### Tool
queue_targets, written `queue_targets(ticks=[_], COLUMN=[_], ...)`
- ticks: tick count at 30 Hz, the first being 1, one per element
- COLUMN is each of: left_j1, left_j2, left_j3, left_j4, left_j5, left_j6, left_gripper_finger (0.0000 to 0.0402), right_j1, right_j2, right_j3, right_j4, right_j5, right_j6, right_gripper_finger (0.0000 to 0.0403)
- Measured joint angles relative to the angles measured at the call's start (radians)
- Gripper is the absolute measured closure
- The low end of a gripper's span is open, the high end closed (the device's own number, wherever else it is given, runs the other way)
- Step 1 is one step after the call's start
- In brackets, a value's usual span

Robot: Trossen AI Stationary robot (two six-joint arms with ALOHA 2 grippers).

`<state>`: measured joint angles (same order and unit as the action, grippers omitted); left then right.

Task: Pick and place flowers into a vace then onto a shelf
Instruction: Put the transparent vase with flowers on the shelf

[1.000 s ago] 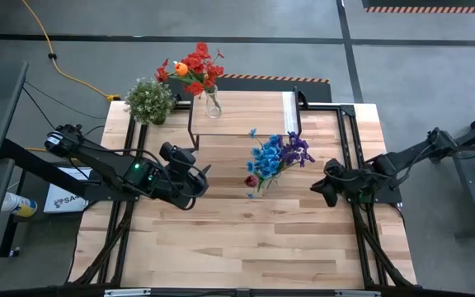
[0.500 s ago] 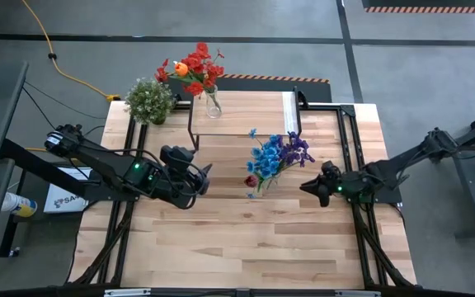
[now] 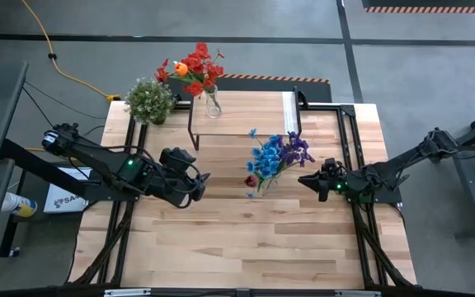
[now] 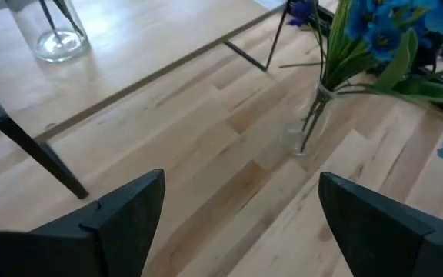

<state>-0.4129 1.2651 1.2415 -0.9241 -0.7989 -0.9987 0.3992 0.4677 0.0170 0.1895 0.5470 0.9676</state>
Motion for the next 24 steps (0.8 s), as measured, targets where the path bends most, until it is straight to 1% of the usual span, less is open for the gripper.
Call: queue_targets(ticks=[2, 6, 11, 14, 21, 24], left_j1=[0.000, 0.000, 0.000, 0.000, 0.000, 0.000], left_j2=[-0.002, -0.006, -0.006, -0.006, -0.005, -0.005], left_j3=[0.000, 0.000, 0.000, 0.000, 0.000, 0.000], left_j4=[-0.002, -0.001, 0.000, 0.000, 0.001, 0.001], left_j5=[0.005, 0.014, 0.019, 0.019, 0.019, 0.018], left_j6=[0.001, 0.001, 0.000, 0.000, -0.001, -0.001], left_gripper_finger=[0.0025, 0.0025, 0.0025, 0.0025, 0.0025, 0.0025], right_j1=[0.000, 0.000, 0.000, 0.000, 0.000, 0.000], right_j2=[0.011, 0.040, 0.115, 0.180, 0.360, 0.443], right_j3=[0.000, 0.000, 0.000, 0.001, 0.005, 0.045], right_j4=[0.016, 0.040, 0.188, 0.270, 0.388, 0.392], right_j5=[0.004, -0.003, 0.020, 0.016, 0.005, 0.014], right_j6=[-0.006, -0.085, -0.208, -0.267, -0.314, -0.358], right_gripper_finger=[0.0336, 0.0336, 0.0336, 0.0336, 0.0336, 0.0336])
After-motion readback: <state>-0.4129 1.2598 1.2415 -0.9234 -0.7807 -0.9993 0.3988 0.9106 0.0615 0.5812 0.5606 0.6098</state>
